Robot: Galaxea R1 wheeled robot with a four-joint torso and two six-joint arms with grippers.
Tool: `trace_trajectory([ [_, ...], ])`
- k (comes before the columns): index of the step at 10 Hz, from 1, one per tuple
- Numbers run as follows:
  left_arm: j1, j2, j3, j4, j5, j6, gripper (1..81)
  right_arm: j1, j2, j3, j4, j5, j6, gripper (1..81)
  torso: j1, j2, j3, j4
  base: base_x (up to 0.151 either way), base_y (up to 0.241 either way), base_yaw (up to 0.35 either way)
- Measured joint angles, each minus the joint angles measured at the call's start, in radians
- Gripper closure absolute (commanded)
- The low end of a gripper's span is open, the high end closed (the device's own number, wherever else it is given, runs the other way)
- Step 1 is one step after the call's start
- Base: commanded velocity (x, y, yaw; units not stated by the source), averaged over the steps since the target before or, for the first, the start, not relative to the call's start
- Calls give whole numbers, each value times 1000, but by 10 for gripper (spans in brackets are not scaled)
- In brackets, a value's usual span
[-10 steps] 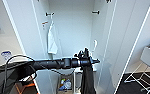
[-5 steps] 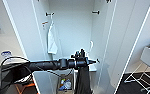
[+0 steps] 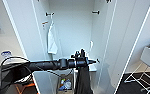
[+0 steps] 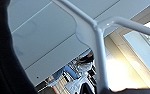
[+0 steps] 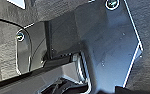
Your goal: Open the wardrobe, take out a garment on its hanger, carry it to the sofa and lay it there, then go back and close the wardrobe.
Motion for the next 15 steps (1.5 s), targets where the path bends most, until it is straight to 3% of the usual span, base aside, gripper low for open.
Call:
trace_trajectory([
  [15, 6, 11, -22, 1, -7, 0, 811, 1, 0, 3, 0, 8, 0, 10, 0, 0, 0, 0, 0, 0, -136],
])
